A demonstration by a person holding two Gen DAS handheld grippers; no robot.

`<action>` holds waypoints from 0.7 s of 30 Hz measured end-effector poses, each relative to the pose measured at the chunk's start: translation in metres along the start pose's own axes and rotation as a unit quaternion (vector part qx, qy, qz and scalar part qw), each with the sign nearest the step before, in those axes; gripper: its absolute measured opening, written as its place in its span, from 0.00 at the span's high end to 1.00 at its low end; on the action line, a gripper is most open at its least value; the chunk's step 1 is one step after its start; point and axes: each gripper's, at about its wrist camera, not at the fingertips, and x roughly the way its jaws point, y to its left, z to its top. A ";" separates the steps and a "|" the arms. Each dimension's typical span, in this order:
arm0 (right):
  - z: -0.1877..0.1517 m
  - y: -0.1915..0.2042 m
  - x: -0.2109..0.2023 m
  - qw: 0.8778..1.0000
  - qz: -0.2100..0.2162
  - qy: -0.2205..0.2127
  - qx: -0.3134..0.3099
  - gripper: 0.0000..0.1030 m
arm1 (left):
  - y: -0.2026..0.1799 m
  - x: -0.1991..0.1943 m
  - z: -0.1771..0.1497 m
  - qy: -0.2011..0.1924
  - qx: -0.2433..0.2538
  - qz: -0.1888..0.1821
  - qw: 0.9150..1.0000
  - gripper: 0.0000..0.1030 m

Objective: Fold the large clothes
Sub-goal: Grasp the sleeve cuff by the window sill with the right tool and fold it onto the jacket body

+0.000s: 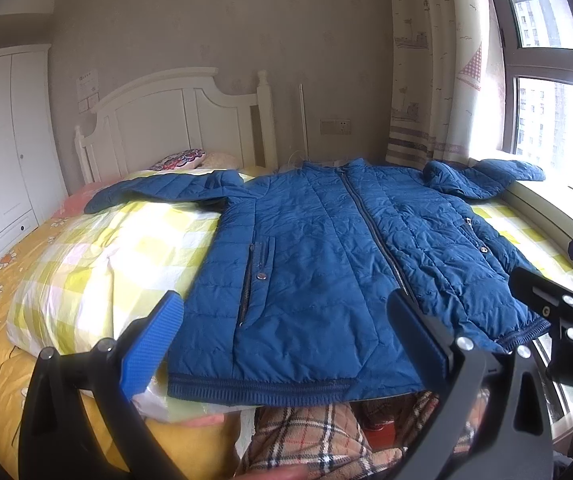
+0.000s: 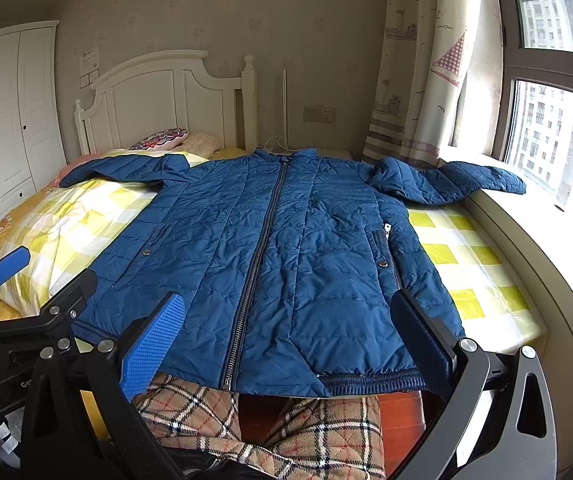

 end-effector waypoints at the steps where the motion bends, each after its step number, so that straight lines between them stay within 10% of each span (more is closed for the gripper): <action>1: 0.000 -0.002 0.004 1.000 0.000 0.004 0.003 0.04 | -0.001 0.004 0.000 0.007 0.001 -0.001 1.000 0.02; 10: 0.020 -0.048 0.059 0.999 -0.004 0.031 0.030 0.04 | -0.020 0.064 0.012 0.079 0.035 -0.025 0.996 0.02; 21: 0.126 -0.290 0.200 0.966 -0.157 0.058 0.198 0.04 | -0.051 0.277 0.124 0.167 0.025 -0.061 0.984 0.02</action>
